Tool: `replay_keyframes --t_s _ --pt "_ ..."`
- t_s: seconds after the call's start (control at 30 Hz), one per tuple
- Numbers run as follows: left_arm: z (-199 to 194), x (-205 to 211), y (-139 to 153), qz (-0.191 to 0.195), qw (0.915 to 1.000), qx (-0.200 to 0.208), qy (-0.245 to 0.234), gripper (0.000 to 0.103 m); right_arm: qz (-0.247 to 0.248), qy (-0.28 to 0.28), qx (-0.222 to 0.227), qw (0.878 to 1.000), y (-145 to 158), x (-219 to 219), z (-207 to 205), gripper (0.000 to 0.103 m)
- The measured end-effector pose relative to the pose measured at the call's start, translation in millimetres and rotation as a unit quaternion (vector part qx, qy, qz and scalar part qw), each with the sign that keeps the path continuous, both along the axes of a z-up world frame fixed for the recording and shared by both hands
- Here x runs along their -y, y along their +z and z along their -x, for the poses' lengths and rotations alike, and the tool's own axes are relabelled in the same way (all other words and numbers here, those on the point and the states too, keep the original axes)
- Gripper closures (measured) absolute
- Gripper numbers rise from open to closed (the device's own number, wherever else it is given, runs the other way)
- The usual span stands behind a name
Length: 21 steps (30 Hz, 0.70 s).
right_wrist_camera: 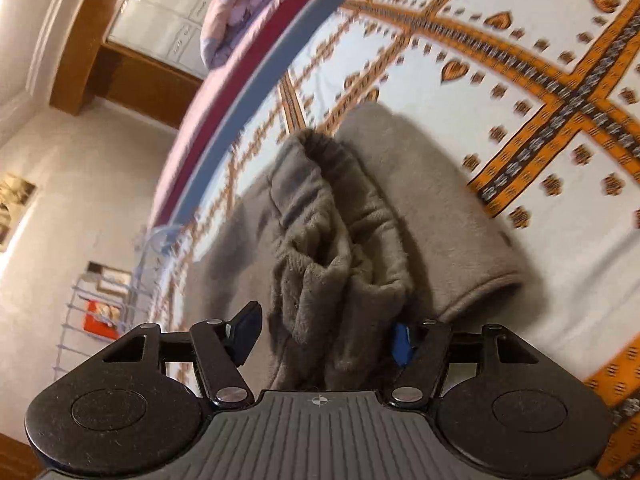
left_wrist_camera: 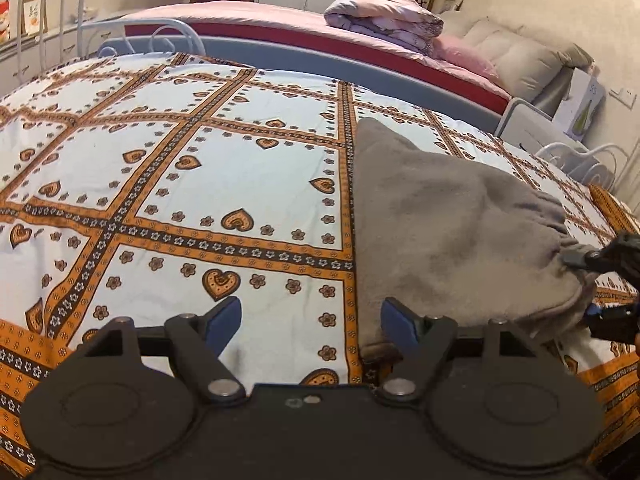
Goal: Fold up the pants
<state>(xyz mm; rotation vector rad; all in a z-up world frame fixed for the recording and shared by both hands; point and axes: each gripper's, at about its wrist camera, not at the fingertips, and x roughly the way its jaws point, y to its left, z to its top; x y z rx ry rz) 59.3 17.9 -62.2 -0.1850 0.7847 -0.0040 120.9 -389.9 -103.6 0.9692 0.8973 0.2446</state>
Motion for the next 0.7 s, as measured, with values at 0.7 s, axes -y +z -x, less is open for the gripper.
replay_keyframes --t_s 0.7 --pt "1 49 -6 -0.037 0.9972 0.02 -0.062 0.04 0.031 0.044 0.165 0.985 78 -30 14 0.064"
